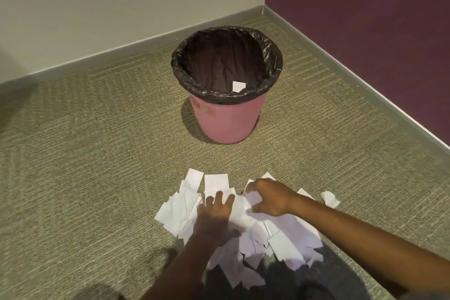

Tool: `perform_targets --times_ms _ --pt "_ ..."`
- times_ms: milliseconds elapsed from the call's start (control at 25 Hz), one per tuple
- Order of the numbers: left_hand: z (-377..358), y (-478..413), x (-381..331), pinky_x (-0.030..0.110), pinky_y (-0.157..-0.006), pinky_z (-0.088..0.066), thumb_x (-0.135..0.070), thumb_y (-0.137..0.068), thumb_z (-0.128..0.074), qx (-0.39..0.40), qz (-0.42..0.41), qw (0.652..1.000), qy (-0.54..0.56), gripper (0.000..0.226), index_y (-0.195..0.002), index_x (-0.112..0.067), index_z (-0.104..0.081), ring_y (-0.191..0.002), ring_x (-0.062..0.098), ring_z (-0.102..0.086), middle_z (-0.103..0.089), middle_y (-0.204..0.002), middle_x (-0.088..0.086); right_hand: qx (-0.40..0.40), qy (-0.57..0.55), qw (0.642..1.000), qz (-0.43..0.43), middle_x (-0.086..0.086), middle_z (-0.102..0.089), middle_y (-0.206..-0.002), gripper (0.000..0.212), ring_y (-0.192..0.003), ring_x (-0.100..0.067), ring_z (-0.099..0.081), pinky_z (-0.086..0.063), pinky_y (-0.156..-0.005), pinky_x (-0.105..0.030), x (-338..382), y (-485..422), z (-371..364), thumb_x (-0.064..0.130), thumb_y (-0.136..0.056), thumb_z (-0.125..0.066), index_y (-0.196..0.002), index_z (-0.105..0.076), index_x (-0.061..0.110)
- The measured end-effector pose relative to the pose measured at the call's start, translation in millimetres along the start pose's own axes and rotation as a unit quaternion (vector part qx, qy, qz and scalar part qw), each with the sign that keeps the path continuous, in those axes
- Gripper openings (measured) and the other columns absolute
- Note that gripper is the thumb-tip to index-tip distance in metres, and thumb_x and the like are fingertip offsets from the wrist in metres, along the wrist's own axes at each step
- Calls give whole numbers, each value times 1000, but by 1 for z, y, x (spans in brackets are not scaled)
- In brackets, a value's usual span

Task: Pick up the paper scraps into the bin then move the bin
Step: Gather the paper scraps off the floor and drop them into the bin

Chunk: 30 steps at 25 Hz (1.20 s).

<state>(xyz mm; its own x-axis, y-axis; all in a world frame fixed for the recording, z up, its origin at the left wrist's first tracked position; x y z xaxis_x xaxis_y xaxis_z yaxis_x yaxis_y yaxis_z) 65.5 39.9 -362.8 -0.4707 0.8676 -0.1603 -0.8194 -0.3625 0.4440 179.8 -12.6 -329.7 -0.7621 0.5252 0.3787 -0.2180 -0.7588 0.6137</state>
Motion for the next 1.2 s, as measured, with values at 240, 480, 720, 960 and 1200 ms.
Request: perform_targets --times_ms 240,480,720,960,1200 --pt "-6 -4 -5 48 -93 -45 -70 -70 -64 -8 53 999 -9 107 -150 -19 -14 -122 37 -46 -24 -152 24 -9 109 994 7 -10 -40 -148 67 -132 -33 -43 -42 -102 -42 -2 -15 -16 29 -88 -67 -146 -35 18" --pt "-22 -13 -10 60 -103 -30 -73 -66 -66 18 72 997 -16 122 -151 -23 6 -142 44 -17 2 -158 25 -28 188 982 7 -7 -16 -161 87 -143 -36 -26 -26 -113 -52 -17 -24 -21 43 -83 -71 -152 -22 21" --pt "-48 -15 -8 69 -103 -24 -57 -73 -72 16 75 997 -25 120 -145 -25 19 -144 48 8 16 -157 25 6 211 977 -5 -4 7 -165 116 -149 -43 -1 -15 -112 -68 -40 -32 -37 57 -74 -74 -155 3 27" --pt "-36 -19 -9 51 -75 -55 -36 -37 -95 24 45 998 20 118 -134 -21 -30 -118 41 -50 -36 -139 20 -29 214 976 24 -12 -5 -162 89 -137 -41 -25 -38 -101 -54 -26 -24 -55 36 -80 -75 -149 -20 21" --pt "-22 -22 -14 43 -85 -49 -3 -86 -57 3 17 995 94 68 -144 -22 -27 -130 32 -27 -14 -152 13 -66 137 988 33 -13 -28 -140 82 -113 -36 -45 -47 -74 -43 -17 -24 -53 16 -78 -76 -141 -24 19"
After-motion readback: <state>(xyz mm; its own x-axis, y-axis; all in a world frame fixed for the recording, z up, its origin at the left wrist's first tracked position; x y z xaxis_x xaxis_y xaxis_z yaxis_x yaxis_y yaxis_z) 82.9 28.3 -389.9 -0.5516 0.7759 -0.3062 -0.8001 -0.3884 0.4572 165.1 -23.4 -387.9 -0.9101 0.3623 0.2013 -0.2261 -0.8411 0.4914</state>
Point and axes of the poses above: each hand's wrist, its own y-axis away from the middle knuckle, its own z-axis out of the back of the hand, x = y × z, the point moved 10 cm from there along -y, towards the middle knuckle
